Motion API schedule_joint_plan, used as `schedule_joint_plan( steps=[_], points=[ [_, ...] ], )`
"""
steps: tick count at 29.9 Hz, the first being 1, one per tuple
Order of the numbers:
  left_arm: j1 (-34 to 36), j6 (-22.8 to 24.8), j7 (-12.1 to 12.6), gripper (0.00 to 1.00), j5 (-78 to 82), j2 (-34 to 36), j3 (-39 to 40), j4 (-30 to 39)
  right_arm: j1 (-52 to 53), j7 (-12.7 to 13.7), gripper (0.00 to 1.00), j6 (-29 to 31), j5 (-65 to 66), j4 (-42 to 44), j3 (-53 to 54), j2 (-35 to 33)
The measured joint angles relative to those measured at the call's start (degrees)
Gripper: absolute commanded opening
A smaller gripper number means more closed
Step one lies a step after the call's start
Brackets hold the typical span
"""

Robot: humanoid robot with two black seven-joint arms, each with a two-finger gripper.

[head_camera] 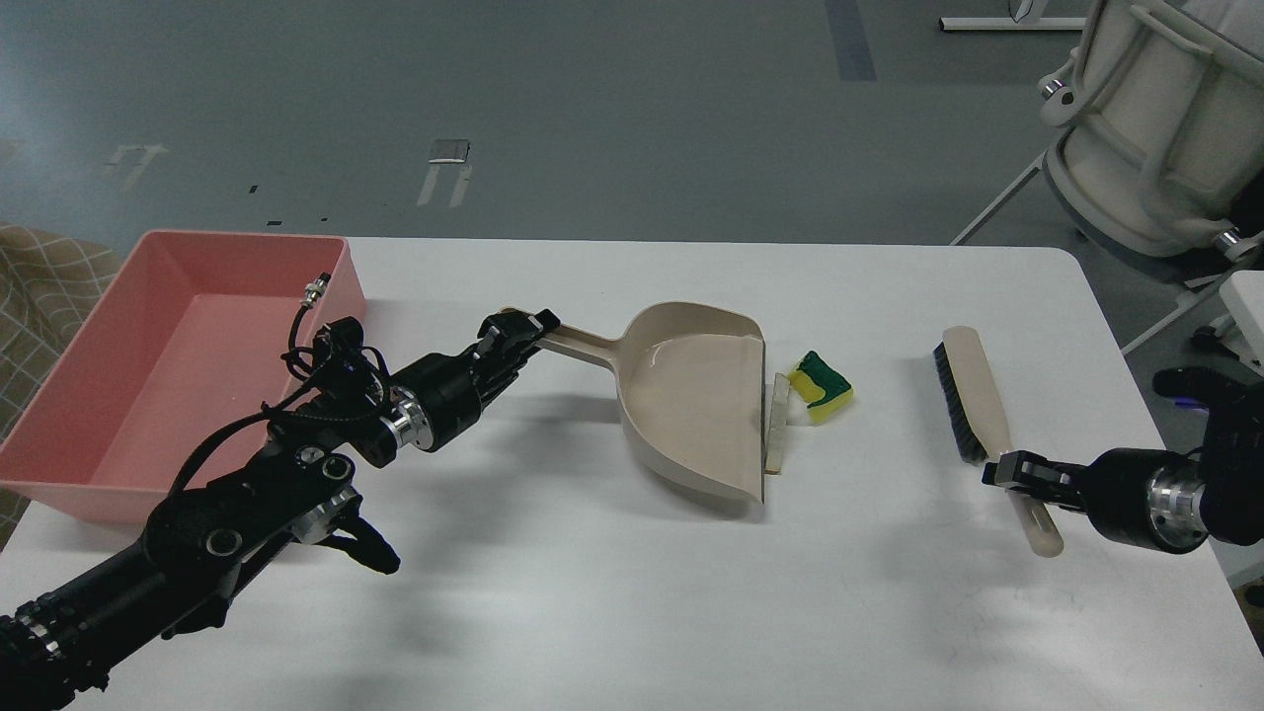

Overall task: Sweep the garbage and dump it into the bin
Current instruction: 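Grasp the wooden brush handle with the right gripper, then sweep the sponge and white item into the dustpan with the brush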

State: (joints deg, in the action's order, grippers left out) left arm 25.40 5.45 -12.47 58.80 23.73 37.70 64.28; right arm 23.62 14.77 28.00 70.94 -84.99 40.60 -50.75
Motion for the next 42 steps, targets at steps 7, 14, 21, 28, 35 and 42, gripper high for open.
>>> schedule_joint_plan(
  steps=[7,14,21,28,35,42],
  points=[
    [0.0,0.0,-0.01,0.0,0.0,-0.17,0.0,0.05,0.06,-0.05,0.0,0.0,-0.32,0.08,0.25,0.21],
    [0.0,-0.03,0.05,0.0,0.0,-0.15,0.0,0.06,0.67,-0.52,0.0,-0.02,-0.44,0.37,0.28,2.82],
    [0.01,-0.09,0.08,0.0,-0.09,-0.16,0.1,0.07,2.99,0.13,0.0,-0.02,-0.4,0.26,-0.53,10.36],
    [0.0,-0.67,0.16,0.0,-0.11,-0.25,0.03,0.06,6.88,1.69,0.0,-0.01,-0.36,0.4,-4.58,17.02],
    [0.0,-0.71,0.03,0.0,-0.23,-0.02,0.0,0.06,8.79,1.76,0.0,-0.02,-0.44,-0.17,-5.62,21.81],
    [-0.14,-0.71,-0.1,0.0,-0.41,-0.44,0.0,-0.03,9.53,1.64,0.0,0.02,-0.88,-1.18,0.82,26.9]
  ],
)
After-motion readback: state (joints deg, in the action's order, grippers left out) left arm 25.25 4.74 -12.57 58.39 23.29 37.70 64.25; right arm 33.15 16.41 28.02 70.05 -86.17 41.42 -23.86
